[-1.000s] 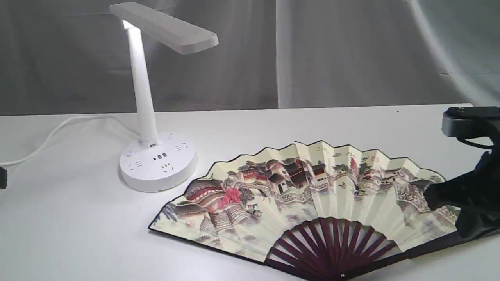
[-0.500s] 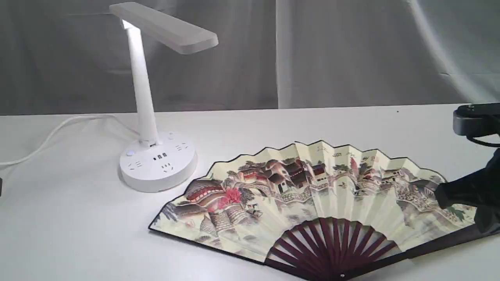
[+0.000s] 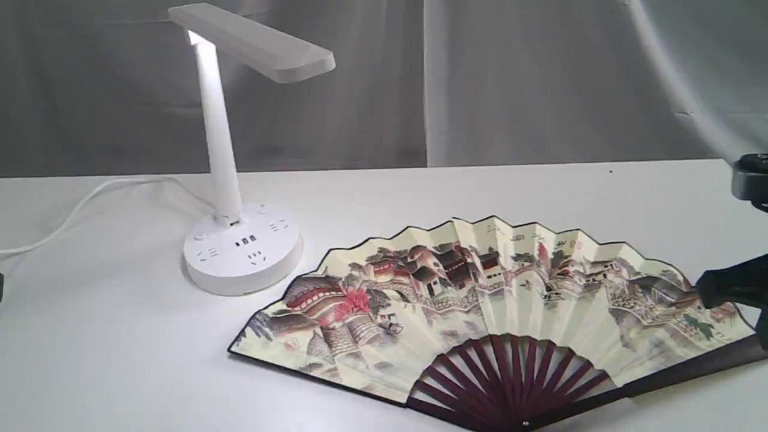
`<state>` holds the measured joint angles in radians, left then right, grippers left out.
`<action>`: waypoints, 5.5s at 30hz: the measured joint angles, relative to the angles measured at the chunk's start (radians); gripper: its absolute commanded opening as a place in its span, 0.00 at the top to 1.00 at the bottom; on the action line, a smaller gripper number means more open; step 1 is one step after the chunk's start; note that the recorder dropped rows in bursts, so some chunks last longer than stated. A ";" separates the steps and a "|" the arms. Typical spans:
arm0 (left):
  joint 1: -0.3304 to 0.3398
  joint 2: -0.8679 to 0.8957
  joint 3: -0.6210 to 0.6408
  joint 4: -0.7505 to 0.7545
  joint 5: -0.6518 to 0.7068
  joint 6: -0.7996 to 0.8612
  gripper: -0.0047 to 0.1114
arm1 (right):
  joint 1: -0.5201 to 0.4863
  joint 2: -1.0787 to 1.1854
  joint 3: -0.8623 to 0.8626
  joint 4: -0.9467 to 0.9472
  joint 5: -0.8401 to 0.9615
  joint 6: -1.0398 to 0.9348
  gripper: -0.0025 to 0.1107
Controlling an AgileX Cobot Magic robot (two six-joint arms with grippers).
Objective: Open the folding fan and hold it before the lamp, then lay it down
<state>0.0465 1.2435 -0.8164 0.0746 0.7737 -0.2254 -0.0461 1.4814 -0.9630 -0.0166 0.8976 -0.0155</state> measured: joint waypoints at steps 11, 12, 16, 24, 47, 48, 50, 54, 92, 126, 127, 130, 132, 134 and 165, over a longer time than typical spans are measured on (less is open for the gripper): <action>0.000 0.000 0.000 -0.031 0.027 0.035 0.96 | 0.000 0.000 0.000 0.039 0.000 -0.051 0.98; 0.000 0.000 0.000 -0.034 0.029 0.048 0.96 | 0.000 0.000 0.000 0.039 0.000 -0.051 0.98; 0.000 0.000 0.000 -0.035 0.029 0.083 0.96 | 0.000 -0.009 0.000 0.041 0.000 -0.055 0.98; -0.045 0.000 0.000 -0.032 0.029 0.094 0.96 | 0.000 -0.087 0.000 0.041 0.000 -0.057 0.98; -0.086 -0.286 0.000 -0.017 0.047 0.068 0.96 | 0.000 -0.495 0.087 0.026 -0.007 -0.083 0.98; -0.086 -0.321 0.000 -0.017 0.047 0.068 0.96 | 0.000 -0.528 0.087 0.026 -0.004 -0.085 0.98; -0.086 -0.396 0.000 -0.017 0.058 0.068 0.96 | 0.000 -0.589 0.087 0.026 0.000 -0.087 0.98; -0.086 -0.553 0.000 -0.017 0.081 0.068 0.96 | 0.000 -0.723 0.087 0.026 0.021 -0.087 0.98; -0.086 -1.242 0.065 0.005 0.105 0.034 0.96 | 0.011 -1.480 0.104 -0.145 0.282 -0.065 0.98; -0.086 -1.241 0.709 -0.008 -0.656 0.026 0.96 | 0.074 -1.477 0.784 -0.029 -0.656 0.003 0.98; -0.086 -1.241 0.721 -0.008 -0.670 0.026 0.96 | 0.074 -1.477 0.810 -0.029 -0.693 0.003 0.98; -0.086 -1.241 0.759 -0.008 -0.716 0.026 0.96 | 0.074 -1.477 0.882 -0.029 -0.752 0.003 0.98; -0.086 -1.241 0.782 -0.008 -0.733 0.026 0.96 | 0.074 -1.477 0.927 -0.029 -0.764 0.003 0.98; -0.086 -1.241 0.804 -0.008 -0.738 0.026 0.96 | 0.074 -1.477 0.952 -0.029 -0.747 0.003 0.98; -0.086 -1.241 0.812 -0.008 -0.640 0.026 0.96 | 0.074 -1.477 0.960 -0.040 -0.689 -0.008 0.98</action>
<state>-0.0399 0.0030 -0.0042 0.0668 0.1341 -0.1993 0.0281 0.0045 -0.0028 -0.0561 0.2081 -0.0239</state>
